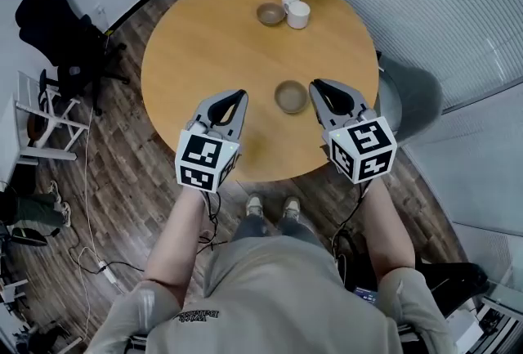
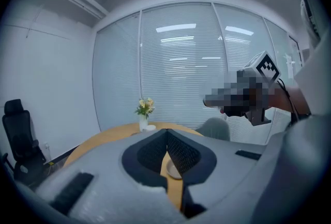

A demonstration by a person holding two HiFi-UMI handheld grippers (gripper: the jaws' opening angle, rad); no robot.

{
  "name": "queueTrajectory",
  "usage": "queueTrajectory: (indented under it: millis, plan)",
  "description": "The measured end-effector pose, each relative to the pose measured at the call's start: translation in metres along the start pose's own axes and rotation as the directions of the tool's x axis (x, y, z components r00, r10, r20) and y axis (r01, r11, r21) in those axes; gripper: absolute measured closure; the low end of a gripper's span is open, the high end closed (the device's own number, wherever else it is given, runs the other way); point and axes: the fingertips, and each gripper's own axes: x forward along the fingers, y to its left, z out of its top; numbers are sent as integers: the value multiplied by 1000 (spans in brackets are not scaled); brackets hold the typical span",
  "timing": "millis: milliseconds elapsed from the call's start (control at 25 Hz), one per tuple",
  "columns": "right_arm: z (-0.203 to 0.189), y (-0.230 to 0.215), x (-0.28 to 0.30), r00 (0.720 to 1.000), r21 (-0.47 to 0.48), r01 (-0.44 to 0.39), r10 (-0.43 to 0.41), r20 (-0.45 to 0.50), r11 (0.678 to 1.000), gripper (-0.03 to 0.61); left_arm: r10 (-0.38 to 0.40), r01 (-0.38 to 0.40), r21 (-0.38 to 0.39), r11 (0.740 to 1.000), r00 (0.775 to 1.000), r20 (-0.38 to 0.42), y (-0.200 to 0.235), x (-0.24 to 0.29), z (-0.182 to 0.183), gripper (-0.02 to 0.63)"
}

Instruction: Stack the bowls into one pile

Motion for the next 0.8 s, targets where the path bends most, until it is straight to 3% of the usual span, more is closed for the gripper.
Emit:
queueTrajectory:
  millis: [360,600,800]
  plan:
    - [38,22,-63,992,12,5,-6,123,1000,541,4,-12,81,997,995,104,-23,-43,56,595]
    - [38,28,-96,990,19,5,-7,141,1000,541,-23,10,115,993,994,108,-48,-57,58,595]
    - [46,34,-115,984,75,-38,25,175,996,543,-32,23,86,996,994,102,-60,-66,55,595]
